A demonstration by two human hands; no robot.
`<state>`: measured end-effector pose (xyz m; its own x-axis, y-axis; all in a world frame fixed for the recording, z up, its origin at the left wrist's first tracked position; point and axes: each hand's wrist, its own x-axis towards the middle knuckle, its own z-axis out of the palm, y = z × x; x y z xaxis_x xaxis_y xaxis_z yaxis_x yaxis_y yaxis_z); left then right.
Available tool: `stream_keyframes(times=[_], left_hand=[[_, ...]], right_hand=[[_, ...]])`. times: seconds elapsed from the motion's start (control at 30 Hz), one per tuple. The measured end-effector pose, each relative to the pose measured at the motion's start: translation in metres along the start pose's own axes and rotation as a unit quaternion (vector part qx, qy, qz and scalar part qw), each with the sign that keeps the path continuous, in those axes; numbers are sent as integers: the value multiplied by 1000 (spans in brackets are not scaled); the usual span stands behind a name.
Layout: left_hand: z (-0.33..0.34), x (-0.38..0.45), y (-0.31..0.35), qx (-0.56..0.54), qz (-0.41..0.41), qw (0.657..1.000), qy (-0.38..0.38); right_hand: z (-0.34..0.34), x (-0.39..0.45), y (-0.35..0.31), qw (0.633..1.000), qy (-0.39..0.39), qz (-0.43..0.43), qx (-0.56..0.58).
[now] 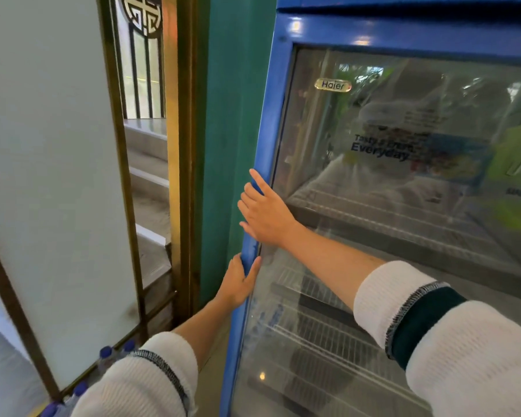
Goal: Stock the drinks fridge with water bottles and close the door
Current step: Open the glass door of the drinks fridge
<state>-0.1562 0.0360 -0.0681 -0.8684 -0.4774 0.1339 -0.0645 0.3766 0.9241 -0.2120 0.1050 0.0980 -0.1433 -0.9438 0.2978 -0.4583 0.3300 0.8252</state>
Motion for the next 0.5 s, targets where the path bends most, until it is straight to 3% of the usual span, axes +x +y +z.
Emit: stream_keyframes(times=[0.1, 0.27, 0.5], left_hand=[[-6, 8, -5, 37, 8, 999, -10], [-5, 2, -3, 8, 34, 999, 4], [-22, -28, -21, -9, 57, 998, 12]], right_hand=[[-3, 0, -7, 999, -20, 26, -6], [-10, -3, -14, 997, -51, 58, -1], [-37, -12, -32, 998, -5, 55, -5]])
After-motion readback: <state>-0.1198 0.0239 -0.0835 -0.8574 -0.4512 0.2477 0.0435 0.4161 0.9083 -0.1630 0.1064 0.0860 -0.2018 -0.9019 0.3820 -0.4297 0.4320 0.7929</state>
